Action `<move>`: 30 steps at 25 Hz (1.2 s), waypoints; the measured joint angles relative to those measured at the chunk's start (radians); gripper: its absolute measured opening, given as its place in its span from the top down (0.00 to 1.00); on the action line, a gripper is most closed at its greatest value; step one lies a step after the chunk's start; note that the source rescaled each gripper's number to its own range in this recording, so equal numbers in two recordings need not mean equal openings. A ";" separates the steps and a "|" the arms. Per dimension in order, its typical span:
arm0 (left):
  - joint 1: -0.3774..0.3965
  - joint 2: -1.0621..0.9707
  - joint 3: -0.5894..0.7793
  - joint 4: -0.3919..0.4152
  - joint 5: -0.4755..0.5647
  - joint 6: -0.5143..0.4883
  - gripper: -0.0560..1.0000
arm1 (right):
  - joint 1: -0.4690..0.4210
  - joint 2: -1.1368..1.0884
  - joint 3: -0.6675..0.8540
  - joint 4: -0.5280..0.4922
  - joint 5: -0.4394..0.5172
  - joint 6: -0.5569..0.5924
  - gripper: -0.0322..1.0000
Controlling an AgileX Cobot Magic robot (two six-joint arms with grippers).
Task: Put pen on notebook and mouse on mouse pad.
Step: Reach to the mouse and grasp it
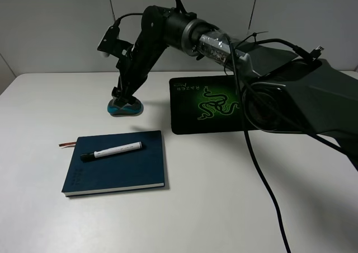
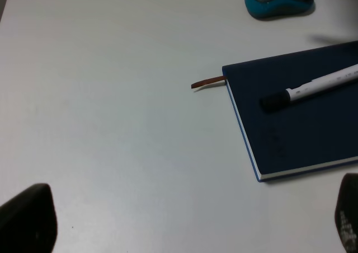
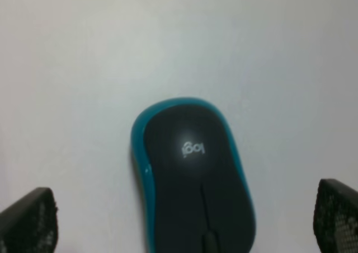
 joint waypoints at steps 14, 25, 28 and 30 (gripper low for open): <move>0.000 0.000 0.000 0.001 0.000 0.000 0.00 | -0.003 0.049 0.000 0.072 -0.064 -0.038 0.00; 0.000 0.000 0.000 0.001 0.000 0.000 0.00 | -0.011 0.108 0.000 0.136 -0.126 -0.082 0.00; 0.000 0.000 0.000 0.001 0.000 0.000 0.00 | -0.024 0.124 0.000 0.155 -0.138 -0.090 0.00; 0.000 0.000 0.000 0.001 0.000 0.000 0.00 | -0.029 0.128 0.000 0.164 -0.140 -0.099 0.00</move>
